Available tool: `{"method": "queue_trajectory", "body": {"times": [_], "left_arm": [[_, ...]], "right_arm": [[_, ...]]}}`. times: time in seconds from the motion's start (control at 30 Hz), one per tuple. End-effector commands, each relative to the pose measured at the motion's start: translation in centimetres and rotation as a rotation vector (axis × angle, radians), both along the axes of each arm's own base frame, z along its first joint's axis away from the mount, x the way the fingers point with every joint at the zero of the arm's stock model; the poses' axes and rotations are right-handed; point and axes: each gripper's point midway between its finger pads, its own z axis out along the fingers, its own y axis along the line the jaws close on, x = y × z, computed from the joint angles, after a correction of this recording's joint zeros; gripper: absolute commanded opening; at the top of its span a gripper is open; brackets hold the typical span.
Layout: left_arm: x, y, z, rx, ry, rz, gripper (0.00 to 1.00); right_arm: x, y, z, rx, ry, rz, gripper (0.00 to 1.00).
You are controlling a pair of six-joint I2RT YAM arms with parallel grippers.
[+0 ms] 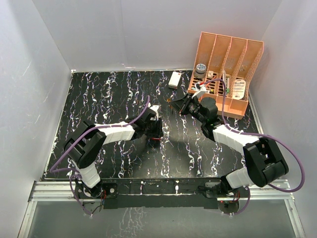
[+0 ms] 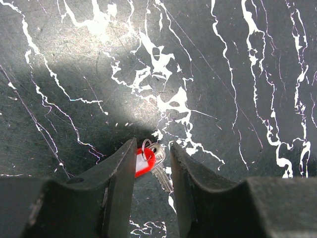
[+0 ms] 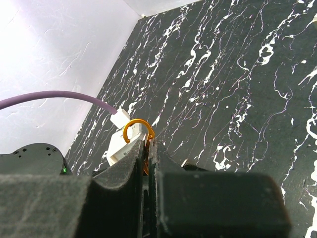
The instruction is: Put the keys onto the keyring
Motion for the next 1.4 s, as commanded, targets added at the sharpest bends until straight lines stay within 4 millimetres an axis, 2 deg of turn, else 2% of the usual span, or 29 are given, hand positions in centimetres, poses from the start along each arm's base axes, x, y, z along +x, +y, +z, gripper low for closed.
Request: {"method": "queue_trajectory", "body": {"times": [0.0, 0.33, 0.77, 0.9, 1.07, 1.1, 1.2, 1.37], "left_arm": [[0.8, -0.8, 1.0, -0.033, -0.019, -0.009, 0.32], [0.6, -0.7, 0.8, -0.028, -0.013, -0.010, 0.29], [0.6, -0.7, 0.7, -0.027, -0.011, -0.010, 0.20], [0.6, -0.7, 0.7, -0.029, -0.013, -0.010, 0.14], [0.6, -0.7, 0.8, -0.027, -0.014, -0.013, 0.00], [0.6, -0.6, 0.8, -0.025, -0.013, -0.014, 0.00], [0.7, -0.5, 1.2, -0.027, -0.026, -0.009, 0.00], [1.2, 0.0, 3.1, -0.024, -0.076, 0.007, 0.00]], "right_arm": [[0.0, -0.3, 1.9, 0.022, -0.065, -0.003, 0.00], [0.0, -0.4, 1.8, 0.021, -0.063, -0.006, 0.00], [0.0, -0.5, 1.7, 0.021, -0.060, -0.006, 0.00], [0.0, -0.5, 1.6, 0.020, -0.059, -0.008, 0.00], [0.0, -0.6, 1.6, 0.021, -0.060, -0.009, 0.00], [0.0, -0.6, 1.6, 0.020, -0.060, -0.009, 0.00], [0.0, -0.6, 1.6, 0.022, -0.058, -0.008, 0.00], [0.0, -0.7, 1.7, 0.021, -0.060, -0.009, 0.00]]}}
